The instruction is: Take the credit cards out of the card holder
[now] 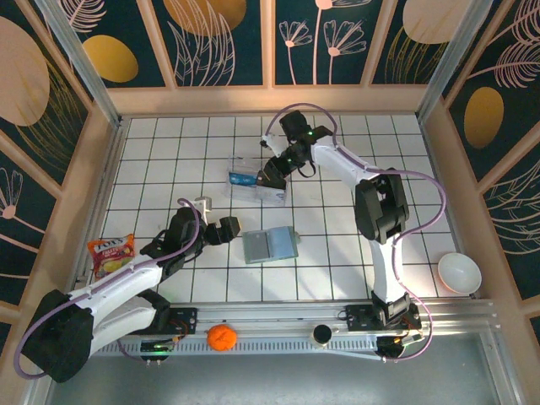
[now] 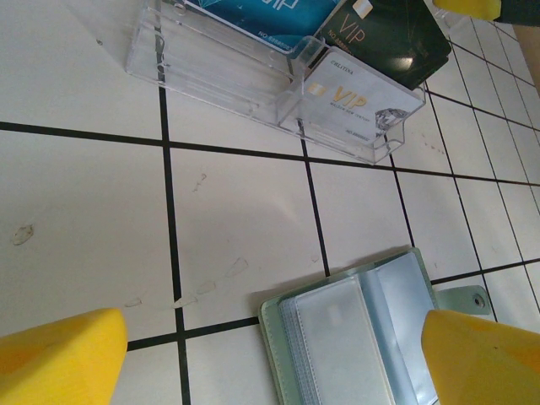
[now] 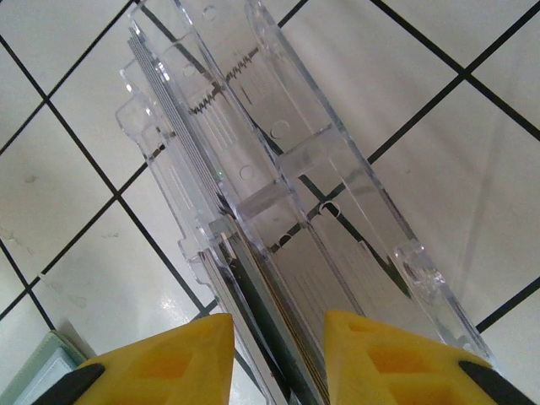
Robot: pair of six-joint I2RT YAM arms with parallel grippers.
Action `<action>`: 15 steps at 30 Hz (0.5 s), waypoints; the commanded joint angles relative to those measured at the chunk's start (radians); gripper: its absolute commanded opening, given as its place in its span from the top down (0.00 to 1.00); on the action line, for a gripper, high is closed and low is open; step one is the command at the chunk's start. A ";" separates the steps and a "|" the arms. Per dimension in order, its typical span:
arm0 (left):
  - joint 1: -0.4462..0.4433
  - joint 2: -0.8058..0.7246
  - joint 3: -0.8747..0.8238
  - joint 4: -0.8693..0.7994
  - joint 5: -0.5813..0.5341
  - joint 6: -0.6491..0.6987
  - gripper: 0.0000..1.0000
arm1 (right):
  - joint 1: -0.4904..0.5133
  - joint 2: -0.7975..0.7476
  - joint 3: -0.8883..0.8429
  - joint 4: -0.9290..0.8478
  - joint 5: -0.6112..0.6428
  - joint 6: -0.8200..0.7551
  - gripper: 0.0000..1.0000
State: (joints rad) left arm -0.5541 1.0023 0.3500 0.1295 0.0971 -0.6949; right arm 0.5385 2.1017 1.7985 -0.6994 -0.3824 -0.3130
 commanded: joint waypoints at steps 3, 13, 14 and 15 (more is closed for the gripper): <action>0.008 0.008 0.016 0.022 0.013 0.018 0.11 | 0.003 0.031 0.044 -0.032 0.014 -0.018 0.68; 0.008 0.012 0.010 0.027 0.011 0.018 0.11 | 0.031 0.045 0.047 -0.038 0.022 -0.024 0.73; 0.008 0.012 0.010 0.027 0.011 0.018 0.10 | 0.030 0.046 0.048 -0.038 0.023 -0.025 0.74; 0.007 0.011 0.009 0.027 0.008 0.017 0.10 | 0.031 0.047 0.048 -0.039 0.023 -0.024 0.74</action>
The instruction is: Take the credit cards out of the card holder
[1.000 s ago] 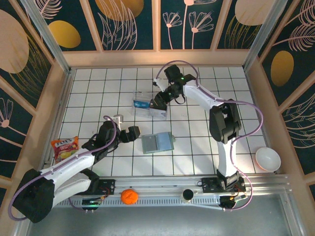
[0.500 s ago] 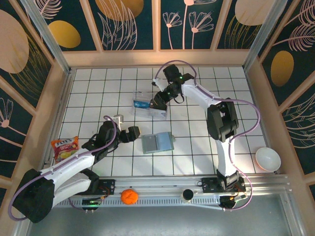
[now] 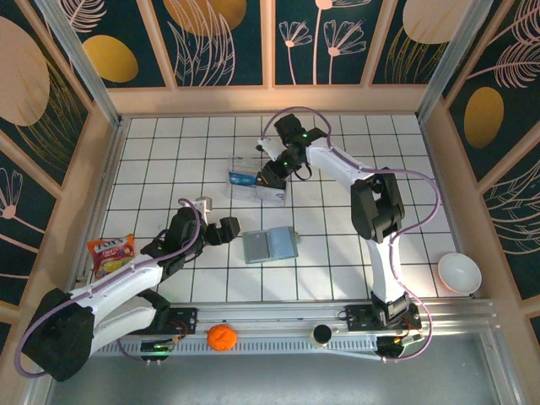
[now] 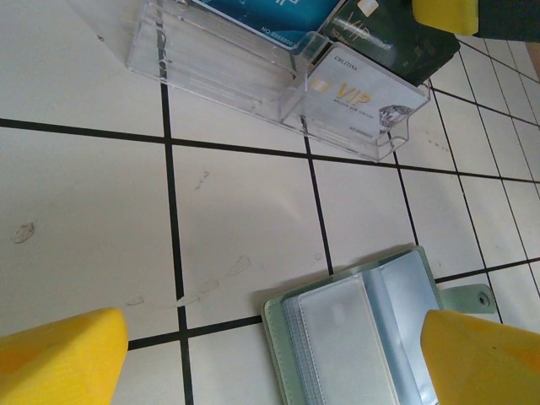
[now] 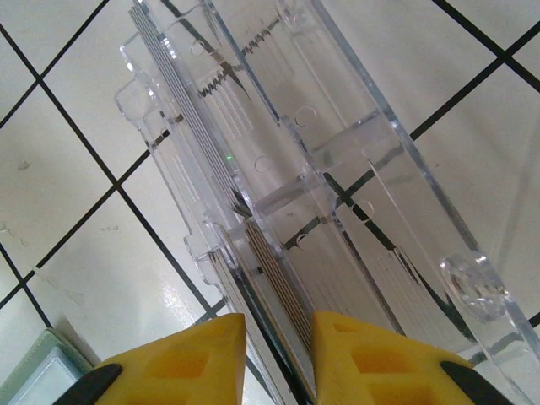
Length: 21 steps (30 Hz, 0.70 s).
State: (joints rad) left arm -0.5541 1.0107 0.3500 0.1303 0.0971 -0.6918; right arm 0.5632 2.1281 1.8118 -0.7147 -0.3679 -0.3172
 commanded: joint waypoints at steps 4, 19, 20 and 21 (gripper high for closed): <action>0.007 0.003 0.006 0.026 0.009 0.015 0.10 | 0.007 0.021 0.037 -0.028 0.017 -0.022 0.79; 0.008 0.003 0.004 0.026 0.009 0.014 0.10 | 0.019 0.010 0.075 -0.043 0.026 -0.034 0.96; 0.008 0.003 0.004 0.026 0.010 0.014 0.10 | 0.021 0.006 0.079 -0.044 0.024 -0.037 0.98; 0.008 0.003 0.005 0.026 0.010 0.015 0.10 | 0.022 0.002 0.080 -0.045 0.021 -0.040 1.00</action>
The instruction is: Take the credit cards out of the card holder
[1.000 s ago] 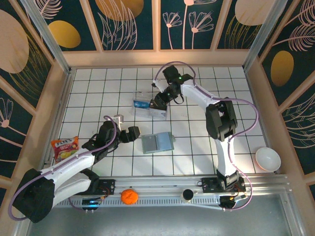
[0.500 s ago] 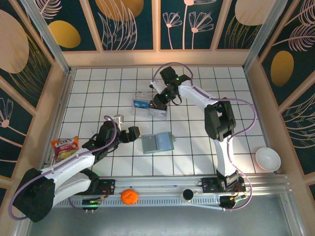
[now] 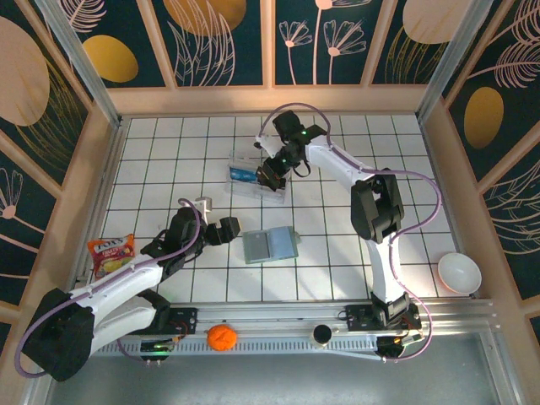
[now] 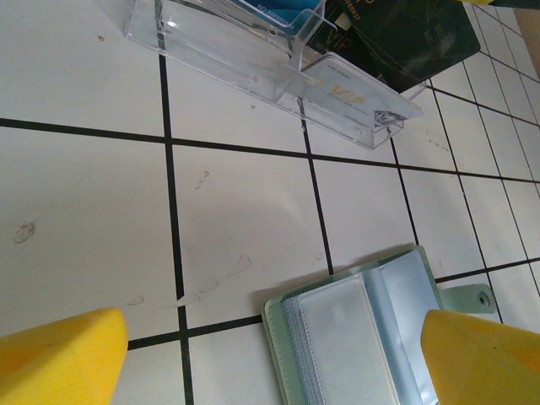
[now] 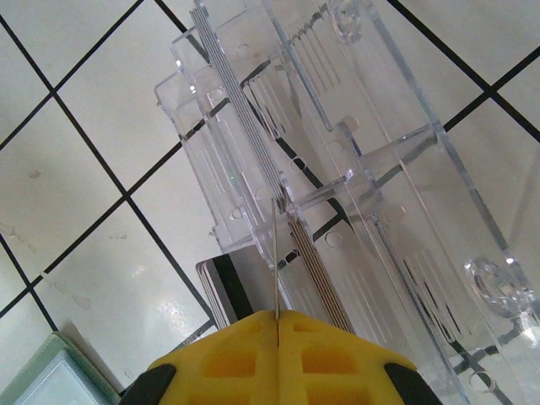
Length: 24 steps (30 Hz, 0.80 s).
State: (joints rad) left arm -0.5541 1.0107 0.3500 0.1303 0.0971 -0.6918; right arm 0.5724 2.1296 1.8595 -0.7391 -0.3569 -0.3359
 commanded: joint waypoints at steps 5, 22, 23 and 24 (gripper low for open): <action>0.008 0.003 0.009 0.025 0.015 0.018 0.10 | 0.026 -0.032 0.023 -0.014 0.041 -0.041 1.00; 0.007 0.005 -0.005 0.068 0.043 0.024 0.10 | 0.166 -0.377 -0.411 0.340 0.338 -0.258 1.00; 0.008 0.005 -0.005 0.069 0.045 0.025 0.10 | 0.171 -0.369 -0.409 0.327 0.355 -0.279 1.00; 0.007 0.004 -0.005 0.069 0.048 0.025 0.10 | 0.177 -0.359 -0.399 0.309 0.368 -0.300 1.00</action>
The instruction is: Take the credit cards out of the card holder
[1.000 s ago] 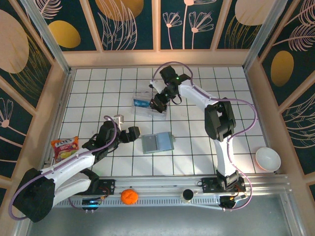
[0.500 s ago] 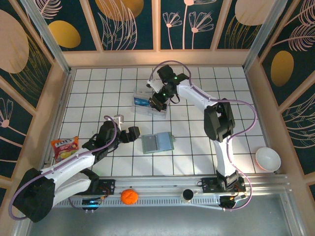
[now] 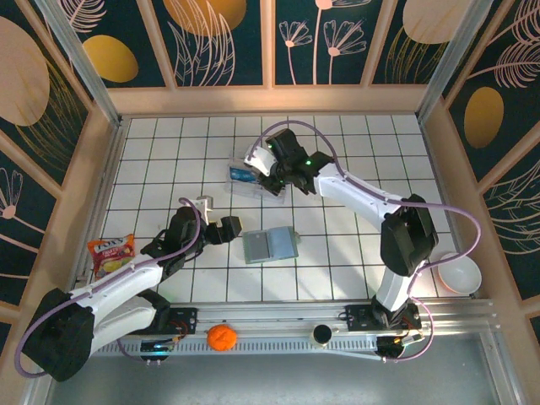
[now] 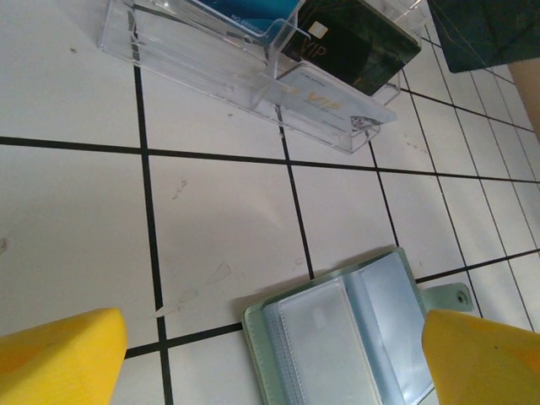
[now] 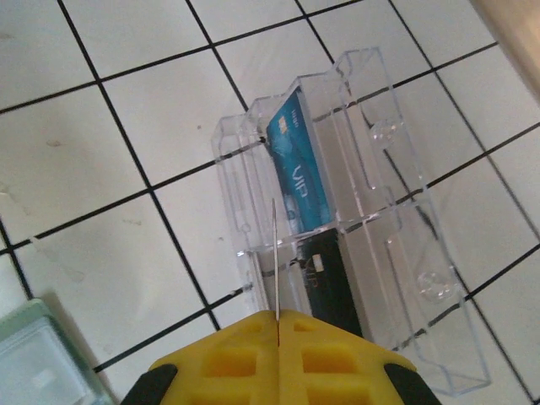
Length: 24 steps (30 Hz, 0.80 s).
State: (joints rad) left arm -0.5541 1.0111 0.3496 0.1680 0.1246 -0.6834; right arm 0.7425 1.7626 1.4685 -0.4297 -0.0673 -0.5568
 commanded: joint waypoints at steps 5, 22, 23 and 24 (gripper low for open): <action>0.007 -0.003 -0.012 0.034 0.026 0.012 0.10 | 0.012 0.061 0.054 -0.062 0.155 -0.157 1.00; 0.008 0.009 0.002 -0.004 0.016 0.007 0.08 | -0.040 0.224 0.269 -0.249 0.094 -0.256 1.00; 0.007 0.012 0.005 -0.005 0.015 0.007 0.08 | -0.044 0.229 0.275 -0.249 0.089 -0.260 1.00; 0.008 0.015 0.007 -0.006 0.016 0.006 0.08 | -0.048 0.235 0.278 -0.250 0.089 -0.264 1.00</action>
State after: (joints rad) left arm -0.5541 1.0168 0.3470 0.1757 0.1345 -0.6838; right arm 0.7078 1.9778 1.7050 -0.6407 0.0406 -0.7841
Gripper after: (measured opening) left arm 0.919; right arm 0.048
